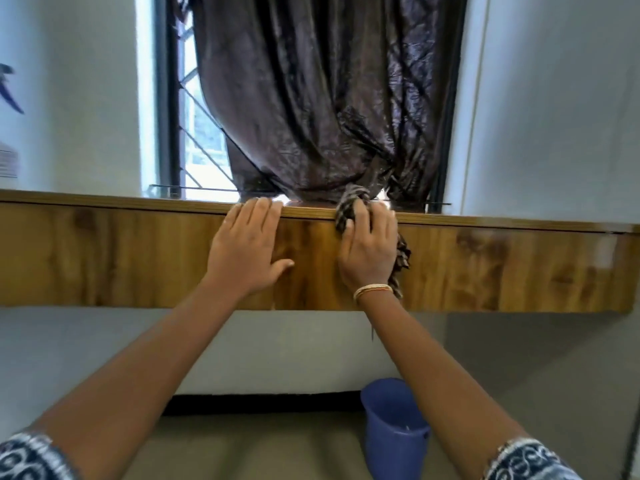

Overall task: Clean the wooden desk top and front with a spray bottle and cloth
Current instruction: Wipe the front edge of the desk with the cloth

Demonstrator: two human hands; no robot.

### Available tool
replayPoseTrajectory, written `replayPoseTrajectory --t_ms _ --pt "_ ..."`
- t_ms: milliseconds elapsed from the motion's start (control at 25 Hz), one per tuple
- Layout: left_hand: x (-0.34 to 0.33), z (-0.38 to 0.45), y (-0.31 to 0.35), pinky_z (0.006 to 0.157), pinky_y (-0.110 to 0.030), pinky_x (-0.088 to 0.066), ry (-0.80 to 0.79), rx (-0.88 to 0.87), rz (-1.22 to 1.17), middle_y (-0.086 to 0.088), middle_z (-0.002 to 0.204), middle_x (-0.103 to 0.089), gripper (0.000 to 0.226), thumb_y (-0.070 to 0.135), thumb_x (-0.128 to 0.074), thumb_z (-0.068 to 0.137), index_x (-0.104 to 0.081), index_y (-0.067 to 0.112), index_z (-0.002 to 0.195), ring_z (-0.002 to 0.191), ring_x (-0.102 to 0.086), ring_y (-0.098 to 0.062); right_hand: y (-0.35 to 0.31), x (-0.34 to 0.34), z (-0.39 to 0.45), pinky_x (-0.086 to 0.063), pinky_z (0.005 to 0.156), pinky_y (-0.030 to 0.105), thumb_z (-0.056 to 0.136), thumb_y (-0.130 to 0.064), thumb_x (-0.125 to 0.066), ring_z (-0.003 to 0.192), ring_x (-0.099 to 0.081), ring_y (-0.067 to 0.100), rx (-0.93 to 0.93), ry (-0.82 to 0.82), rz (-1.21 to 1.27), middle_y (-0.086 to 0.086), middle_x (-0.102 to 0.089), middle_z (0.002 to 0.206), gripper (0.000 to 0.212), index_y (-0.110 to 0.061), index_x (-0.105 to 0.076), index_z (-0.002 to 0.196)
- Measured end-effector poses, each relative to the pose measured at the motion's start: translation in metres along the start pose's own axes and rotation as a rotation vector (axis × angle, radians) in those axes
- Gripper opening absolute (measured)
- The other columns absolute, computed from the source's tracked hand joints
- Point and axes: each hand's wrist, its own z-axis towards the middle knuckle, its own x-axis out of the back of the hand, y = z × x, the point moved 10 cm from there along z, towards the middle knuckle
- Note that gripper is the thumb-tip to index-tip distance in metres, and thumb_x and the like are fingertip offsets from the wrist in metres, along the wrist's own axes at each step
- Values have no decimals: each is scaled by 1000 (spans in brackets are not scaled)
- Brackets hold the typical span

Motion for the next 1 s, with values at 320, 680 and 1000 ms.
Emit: replayPoseTrajectory --t_ms 320,680,1000 --pt "4 -34 -80 117 -45 -29 -25 42 21 -12 151 -36 96 59 -67 78 -26 10 150 142 -31 -29 -110 -35 -32 -35 114 46 99 -13 -50 141 -38 34 290 -51 83 20 -47 146 37 -7 -55 135" --pt "-46 -101 -66 116 -41 -27 -168 150 -201 -3 164 8 93 43 -61 90 -3 15 157 151 0 -24 -145 -49 -89 -35 115 44 95 -3 -49 138 -43 32 604 -168 182 17 -49 145 39 -9 -58 133" --pt "-56 -183 -100 83 -35 -53 -141 628 -860 -4 111 -69 24 22 -60 95 -63 16 118 100 -66 -18 -165 -74 -164 -47 104 34 99 -4 -48 119 -58 16 -348 -753 1130 5 -62 128 33 -9 -59 130"
